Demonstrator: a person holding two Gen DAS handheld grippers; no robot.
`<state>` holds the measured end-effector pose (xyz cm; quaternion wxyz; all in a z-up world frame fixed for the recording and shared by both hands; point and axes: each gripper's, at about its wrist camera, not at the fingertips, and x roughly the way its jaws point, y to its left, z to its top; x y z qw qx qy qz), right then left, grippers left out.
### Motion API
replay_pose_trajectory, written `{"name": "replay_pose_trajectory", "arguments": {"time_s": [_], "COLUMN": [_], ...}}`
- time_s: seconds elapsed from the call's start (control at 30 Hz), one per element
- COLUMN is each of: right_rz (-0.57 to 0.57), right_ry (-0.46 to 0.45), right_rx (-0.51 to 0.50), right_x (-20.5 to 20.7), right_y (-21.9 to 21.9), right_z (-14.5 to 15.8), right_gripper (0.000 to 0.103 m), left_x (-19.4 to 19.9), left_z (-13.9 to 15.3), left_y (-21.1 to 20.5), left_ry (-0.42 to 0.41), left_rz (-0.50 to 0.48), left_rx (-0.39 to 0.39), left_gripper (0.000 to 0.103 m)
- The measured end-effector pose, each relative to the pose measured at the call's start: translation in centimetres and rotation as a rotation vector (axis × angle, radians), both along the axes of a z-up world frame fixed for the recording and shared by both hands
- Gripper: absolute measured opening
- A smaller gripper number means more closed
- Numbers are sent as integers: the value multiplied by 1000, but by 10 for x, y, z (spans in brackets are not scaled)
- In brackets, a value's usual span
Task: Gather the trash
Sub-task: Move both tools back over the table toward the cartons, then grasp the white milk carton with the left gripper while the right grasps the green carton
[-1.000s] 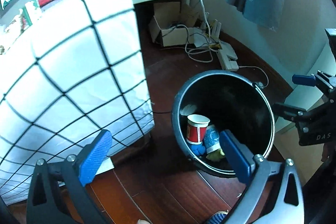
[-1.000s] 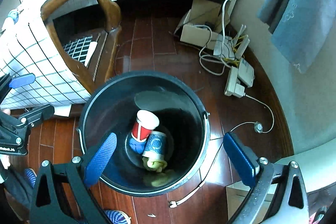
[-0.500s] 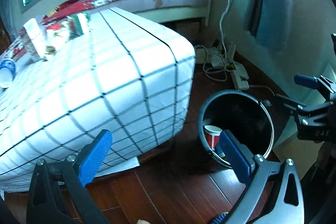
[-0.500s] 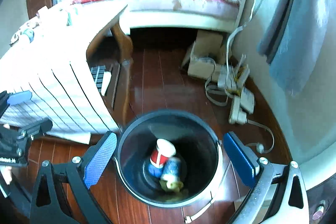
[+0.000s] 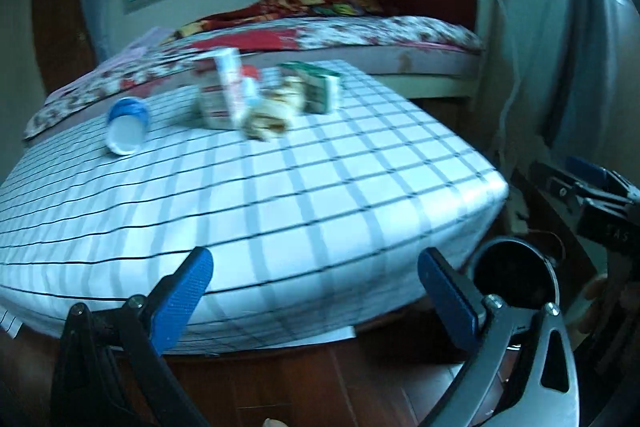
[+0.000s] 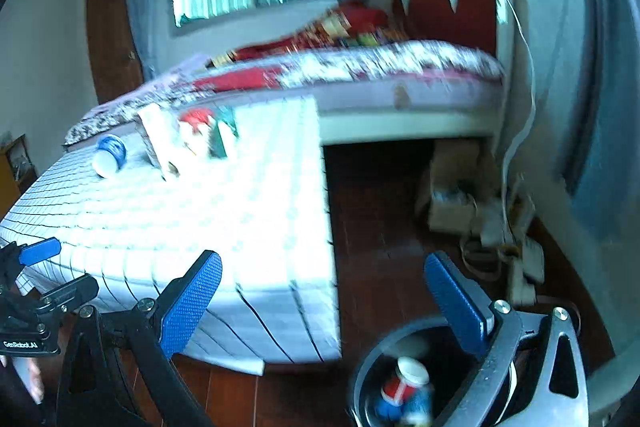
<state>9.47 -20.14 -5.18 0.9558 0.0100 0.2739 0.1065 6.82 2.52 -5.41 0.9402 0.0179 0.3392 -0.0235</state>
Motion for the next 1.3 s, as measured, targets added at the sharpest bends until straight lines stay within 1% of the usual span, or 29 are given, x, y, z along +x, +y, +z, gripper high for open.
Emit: {"name": "replay_pose_trajectory", "arguments": {"time_s": [0.1, 0.2, 0.27, 0.33, 0.43, 0.5, 0.57, 0.63, 0.73, 0.83, 0.97, 1.0, 1.1, 1.23, 1.3], "right_rz": [67, 132, 159, 174, 179, 178, 188, 193, 204, 217, 230, 228, 232, 236, 245], "right_ry": [40, 9, 11, 30, 49, 58, 66, 71, 76, 105, 163, 175, 206, 211, 217], "right_rx": [-42, -112, -135, -135, -99, -92, -82, -86, -87, -97, -133, -138, -123, -122, -112], "right_x": [10, 11, 17, 30, 56, 74, 94, 114, 143, 175, 214, 220, 240, 254, 259], "right_y": [34, 65, 78, 85, 94, 98, 104, 111, 119, 127, 137, 139, 141, 144, 145], "right_z": [0, 5, 4, 3, 8, 13, 19, 22, 24, 20, 1, -3, -13, -18, -18], "right_gripper": [102, 102, 102, 102, 102, 100, 94, 92, 89, 86, 79, 78, 73, 64, 61], "left_x": [1, 4, 9, 17, 34, 47, 63, 87, 118, 146, 189, 196, 213, 228, 232], "left_z": [1, 1, 0, -1, 0, 4, 7, 11, 14, 15, 8, 6, 2, -3, -4], "left_y": [27, 51, 66, 79, 92, 95, 96, 96, 92, 90, 90, 91, 93, 93, 93], "left_ry": [-5, -13, -4, 4, 6, -2, -7, -15, -31, -39, -22, -18, -7, 6, 5], "left_rz": [52, 104, 126, 148, 160, 162, 156, 150, 132, 114, 97, 94, 90, 73, 71], "left_rx": [2, 3, -6, -11, -22, -26, -36, -42, -31, -17, -9, -7, -19, -23, -25], "left_gripper": [102, 102, 101, 101, 97, 95, 95, 95, 95, 95, 94, 92, 91, 89, 86]}}
